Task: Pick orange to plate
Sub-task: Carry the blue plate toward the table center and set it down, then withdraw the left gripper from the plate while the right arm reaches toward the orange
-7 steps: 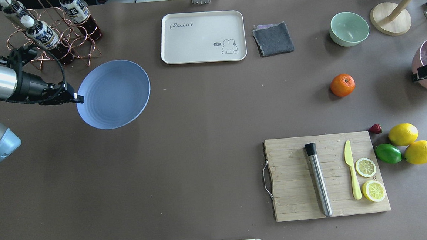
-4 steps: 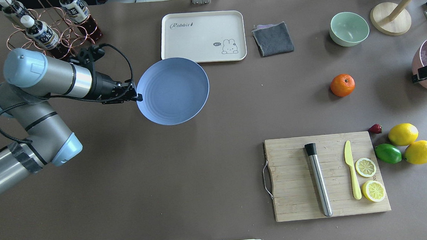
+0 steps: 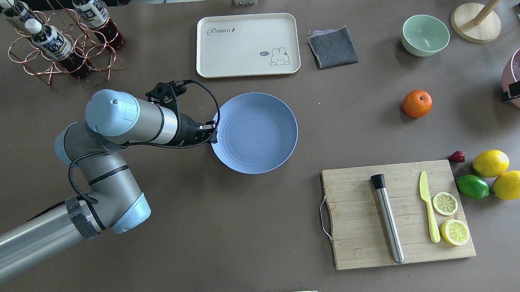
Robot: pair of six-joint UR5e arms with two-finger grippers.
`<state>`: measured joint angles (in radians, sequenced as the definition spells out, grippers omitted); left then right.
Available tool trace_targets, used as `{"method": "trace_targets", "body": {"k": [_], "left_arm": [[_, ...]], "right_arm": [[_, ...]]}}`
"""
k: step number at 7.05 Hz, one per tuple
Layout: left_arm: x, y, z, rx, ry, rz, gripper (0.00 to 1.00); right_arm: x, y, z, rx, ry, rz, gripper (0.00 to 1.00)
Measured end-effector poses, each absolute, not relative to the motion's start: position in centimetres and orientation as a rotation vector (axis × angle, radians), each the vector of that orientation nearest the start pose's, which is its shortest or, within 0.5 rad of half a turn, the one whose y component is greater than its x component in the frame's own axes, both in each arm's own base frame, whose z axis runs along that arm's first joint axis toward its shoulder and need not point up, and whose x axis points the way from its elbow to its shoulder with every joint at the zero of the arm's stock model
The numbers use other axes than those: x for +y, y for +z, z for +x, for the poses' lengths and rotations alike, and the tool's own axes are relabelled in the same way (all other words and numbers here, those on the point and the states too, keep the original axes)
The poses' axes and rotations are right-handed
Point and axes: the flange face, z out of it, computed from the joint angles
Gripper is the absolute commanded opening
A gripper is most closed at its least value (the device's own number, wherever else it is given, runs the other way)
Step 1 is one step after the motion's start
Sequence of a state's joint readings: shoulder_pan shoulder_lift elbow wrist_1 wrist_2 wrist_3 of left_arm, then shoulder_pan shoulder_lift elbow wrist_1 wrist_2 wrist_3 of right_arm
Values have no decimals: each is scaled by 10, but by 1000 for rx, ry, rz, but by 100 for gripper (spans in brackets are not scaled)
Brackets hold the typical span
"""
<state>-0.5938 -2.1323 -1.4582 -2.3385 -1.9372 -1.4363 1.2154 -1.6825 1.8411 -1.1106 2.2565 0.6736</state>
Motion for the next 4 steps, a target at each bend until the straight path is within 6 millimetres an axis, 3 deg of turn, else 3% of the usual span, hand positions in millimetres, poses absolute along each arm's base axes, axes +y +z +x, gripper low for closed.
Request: {"method": "trace_targets", "body": {"k": [2, 3, 4], "left_arm": [[-470, 295, 529, 1212, -134, 160, 0], [-469, 295, 528, 1209, -108, 178, 97], [-468, 292, 526, 1213, -93, 191, 98]], "right_arm": [[-462, 527, -97, -870, 83, 190, 100], [-462, 527, -97, -870, 83, 190, 100], [-462, 527, -98, -870, 82, 189, 100]]}}
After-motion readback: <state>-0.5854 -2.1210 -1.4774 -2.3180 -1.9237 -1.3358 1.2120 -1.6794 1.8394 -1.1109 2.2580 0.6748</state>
